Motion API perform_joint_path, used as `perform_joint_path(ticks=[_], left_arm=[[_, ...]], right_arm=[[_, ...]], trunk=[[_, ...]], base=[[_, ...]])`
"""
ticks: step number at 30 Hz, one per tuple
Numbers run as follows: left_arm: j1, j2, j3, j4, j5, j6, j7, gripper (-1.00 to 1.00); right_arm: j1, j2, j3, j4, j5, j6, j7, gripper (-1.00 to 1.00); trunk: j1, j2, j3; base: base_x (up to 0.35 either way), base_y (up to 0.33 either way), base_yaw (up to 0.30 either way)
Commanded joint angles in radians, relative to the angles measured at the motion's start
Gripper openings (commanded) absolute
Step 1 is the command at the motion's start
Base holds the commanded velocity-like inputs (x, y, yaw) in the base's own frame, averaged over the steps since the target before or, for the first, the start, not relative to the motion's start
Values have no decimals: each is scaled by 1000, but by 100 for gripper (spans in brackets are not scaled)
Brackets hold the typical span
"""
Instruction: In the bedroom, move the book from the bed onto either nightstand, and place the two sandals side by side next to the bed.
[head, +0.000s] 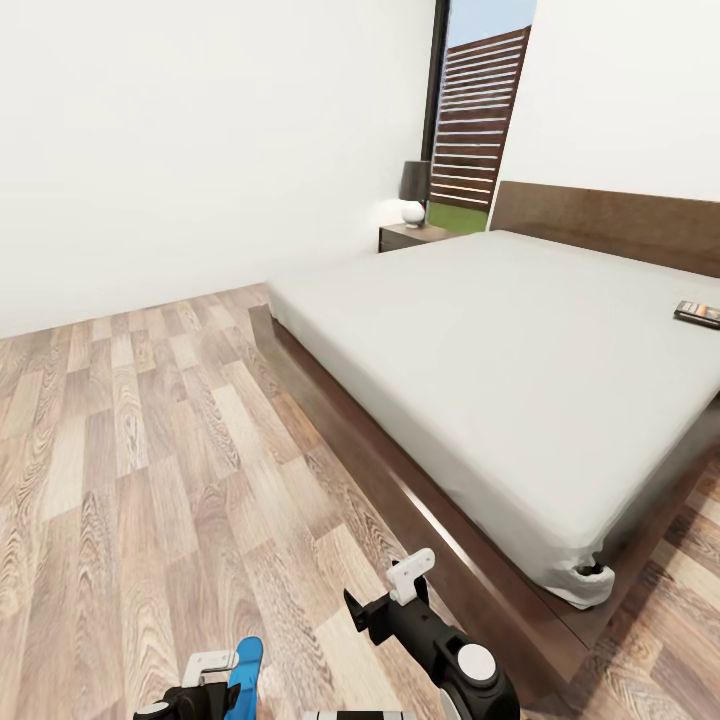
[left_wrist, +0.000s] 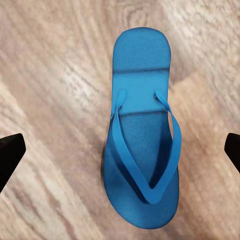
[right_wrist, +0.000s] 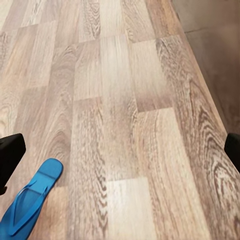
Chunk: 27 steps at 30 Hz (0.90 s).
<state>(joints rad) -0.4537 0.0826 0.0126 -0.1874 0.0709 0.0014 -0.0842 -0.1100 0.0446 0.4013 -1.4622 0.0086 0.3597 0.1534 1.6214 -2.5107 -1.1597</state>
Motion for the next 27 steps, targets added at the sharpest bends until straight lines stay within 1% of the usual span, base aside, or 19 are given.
perform_joint_path(ticks=[1, 27], left_arm=[[0, 0, 1, 0, 7, 0, -5, 100], [0, 0, 1, -1, 7, 0, -5, 100]], right_arm=[[0, 0, -1, -1, 1, 6, 4, 100], [0, 0, 0, -1, 1, 4, 5, 100]], trunk=[[0, 0, -1], [0, 0, -1]], base=[[0, 0, 0], [0, 0, 0]])
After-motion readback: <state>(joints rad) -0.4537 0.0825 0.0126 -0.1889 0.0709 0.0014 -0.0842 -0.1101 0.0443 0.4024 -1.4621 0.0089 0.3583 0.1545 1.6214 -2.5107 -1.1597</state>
